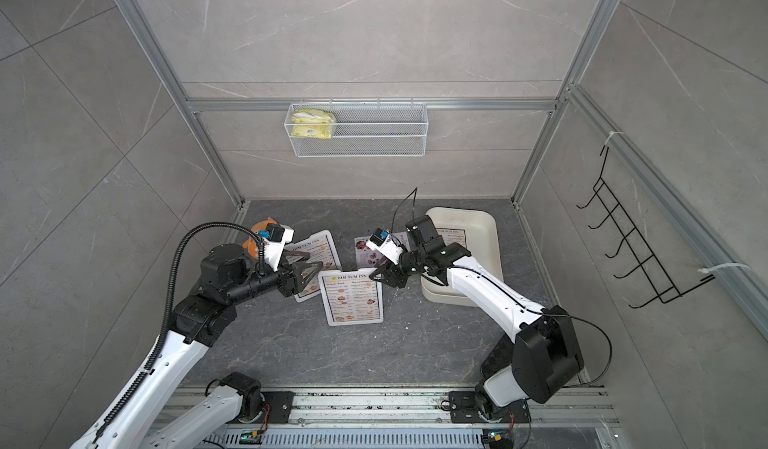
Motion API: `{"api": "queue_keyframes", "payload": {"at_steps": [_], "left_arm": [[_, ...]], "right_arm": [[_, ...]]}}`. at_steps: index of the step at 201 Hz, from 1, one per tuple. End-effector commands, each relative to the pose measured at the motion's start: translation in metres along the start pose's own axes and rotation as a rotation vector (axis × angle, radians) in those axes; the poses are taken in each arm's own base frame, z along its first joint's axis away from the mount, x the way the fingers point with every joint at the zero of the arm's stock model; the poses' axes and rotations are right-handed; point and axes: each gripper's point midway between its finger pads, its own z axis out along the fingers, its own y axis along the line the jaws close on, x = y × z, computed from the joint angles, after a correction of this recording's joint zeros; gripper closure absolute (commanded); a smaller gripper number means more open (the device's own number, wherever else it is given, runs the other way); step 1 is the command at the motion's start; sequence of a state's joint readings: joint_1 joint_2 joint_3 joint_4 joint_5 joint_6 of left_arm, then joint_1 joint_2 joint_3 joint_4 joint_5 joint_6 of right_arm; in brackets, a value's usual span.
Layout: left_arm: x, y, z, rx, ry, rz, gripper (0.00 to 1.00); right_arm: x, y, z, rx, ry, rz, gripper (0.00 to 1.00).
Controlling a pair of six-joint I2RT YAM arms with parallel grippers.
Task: Replace the menus in the menu holders
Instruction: Move the menu holder to the center of the board.
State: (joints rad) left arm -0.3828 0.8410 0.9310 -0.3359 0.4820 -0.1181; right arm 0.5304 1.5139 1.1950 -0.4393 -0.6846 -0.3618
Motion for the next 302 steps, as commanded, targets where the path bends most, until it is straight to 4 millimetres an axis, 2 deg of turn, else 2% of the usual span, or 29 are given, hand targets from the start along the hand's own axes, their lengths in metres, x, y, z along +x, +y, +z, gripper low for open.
{"api": "queue_keyframes", "payload": {"at_steps": [1, 43, 90, 134, 171, 221, 302], "left_arm": [[-0.012, -0.008, -0.007, 0.017, -0.04, 0.057, 0.39], [-0.014, -0.003, -0.007, -0.015, -0.046, 0.078, 0.39], [-0.018, 0.005, 0.0, -0.042, -0.048, 0.075, 0.39], [-0.033, 0.019, 0.001, -0.122, -0.071, 0.078, 0.39], [-0.048, 0.028, -0.006, -0.199, -0.109, 0.112, 0.39], [-0.052, 0.041, -0.01, -0.275, -0.125, 0.125, 0.39], [-0.05, 0.046, -0.01, -0.298, -0.12, 0.125, 0.39]], "right_arm": [[0.003, 0.007, 0.004, -0.06, 0.001, 0.011, 0.62], [-0.001, 0.025, 0.006, -0.155, -0.056, 0.022, 0.74], [0.003, 0.039, 0.013, -0.25, -0.058, 0.03, 0.82], [-0.009, 0.055, 0.013, -0.34, -0.106, 0.024, 1.0], [-0.011, 0.07, 0.022, -0.362, -0.095, -0.002, 1.0], [-0.012, 0.093, 0.043, -0.427, -0.087, -0.023, 1.0], [-0.007, 0.099, 0.056, -0.4, -0.068, -0.034, 0.97]]}}
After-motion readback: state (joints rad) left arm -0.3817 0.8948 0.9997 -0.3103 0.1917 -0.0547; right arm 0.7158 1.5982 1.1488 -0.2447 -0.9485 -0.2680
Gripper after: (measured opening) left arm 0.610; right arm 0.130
